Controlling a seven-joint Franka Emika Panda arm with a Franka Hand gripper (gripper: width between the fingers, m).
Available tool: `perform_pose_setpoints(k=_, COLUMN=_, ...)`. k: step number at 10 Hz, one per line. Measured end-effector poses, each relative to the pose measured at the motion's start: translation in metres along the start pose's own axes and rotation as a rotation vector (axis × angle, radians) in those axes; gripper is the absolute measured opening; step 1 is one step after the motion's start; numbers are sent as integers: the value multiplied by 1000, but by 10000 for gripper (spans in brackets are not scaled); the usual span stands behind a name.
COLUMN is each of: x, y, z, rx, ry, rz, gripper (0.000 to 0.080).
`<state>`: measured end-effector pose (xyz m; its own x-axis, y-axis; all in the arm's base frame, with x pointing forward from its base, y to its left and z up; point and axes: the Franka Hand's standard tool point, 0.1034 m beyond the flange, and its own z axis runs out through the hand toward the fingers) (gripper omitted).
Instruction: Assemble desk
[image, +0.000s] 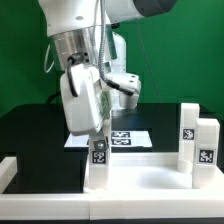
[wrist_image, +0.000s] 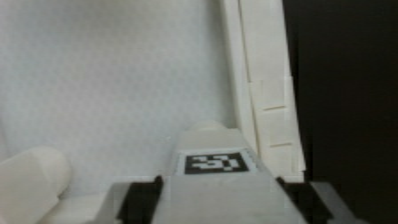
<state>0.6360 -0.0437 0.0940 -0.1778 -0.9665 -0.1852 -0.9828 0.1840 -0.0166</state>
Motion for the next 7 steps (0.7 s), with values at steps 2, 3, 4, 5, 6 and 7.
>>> perform_pose_setpoints(k=2, x=1, y=-1, z=0, rx=10, ry=1, rz=82, gripper=294)
perform_pose_setpoints(k=3, x=1, y=-1, z=0, rx=9, ry=1, rz=83, gripper=294)
perform_pose_setpoints(k=4, x=1, y=-1, z=-1, rx=6, ry=9, rz=91, gripper=294)
perform_pose_setpoints(k=5, x=1, y=-1, z=-1, rx=5, ry=20, rz=83, gripper=294)
perform_pose_setpoints(k=6, x=1, y=-1, z=-1, rx=5, ry=19, rz=72, gripper=295)
perform_pose_setpoints(k=7, x=1, y=0, z=0, rx=4, ry=19, rz=72, gripper=295)
